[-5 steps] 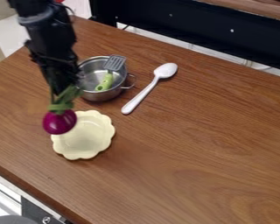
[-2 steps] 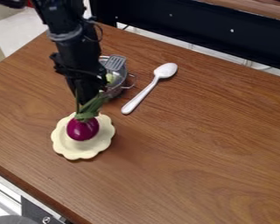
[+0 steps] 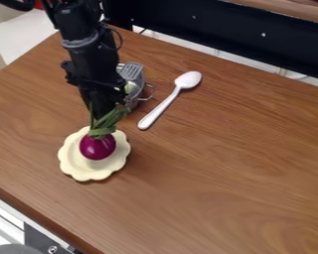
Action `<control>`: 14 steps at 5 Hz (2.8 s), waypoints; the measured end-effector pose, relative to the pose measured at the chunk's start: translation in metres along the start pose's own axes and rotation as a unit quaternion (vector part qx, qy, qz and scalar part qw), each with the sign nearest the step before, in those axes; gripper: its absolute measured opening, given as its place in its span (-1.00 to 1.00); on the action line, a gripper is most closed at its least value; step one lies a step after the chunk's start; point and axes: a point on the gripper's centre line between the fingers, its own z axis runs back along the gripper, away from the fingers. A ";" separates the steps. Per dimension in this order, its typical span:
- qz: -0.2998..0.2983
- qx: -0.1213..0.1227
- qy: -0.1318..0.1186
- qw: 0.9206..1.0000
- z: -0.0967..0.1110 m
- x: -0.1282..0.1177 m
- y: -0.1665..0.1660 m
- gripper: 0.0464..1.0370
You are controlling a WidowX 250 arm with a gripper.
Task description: Put the radish on the plate
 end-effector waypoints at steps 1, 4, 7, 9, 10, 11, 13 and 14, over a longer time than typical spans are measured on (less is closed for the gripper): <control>-0.003 0.003 -0.001 1.000 -0.006 -0.003 -0.001 -0.99; 0.007 0.006 -0.004 1.000 -0.011 -0.002 0.000 -0.65; 0.043 -0.022 0.003 0.999 0.009 0.002 0.002 0.91; 0.078 -0.037 0.003 0.996 0.038 0.009 0.001 0.92; 0.102 -0.038 -0.011 0.994 0.040 0.018 -0.011 0.92; 0.126 -0.032 -0.039 0.991 0.037 0.038 -0.034 0.92; 0.143 -0.023 -0.054 0.988 0.031 0.071 -0.071 0.92; 0.138 -0.011 -0.039 0.990 0.018 0.078 -0.088 0.92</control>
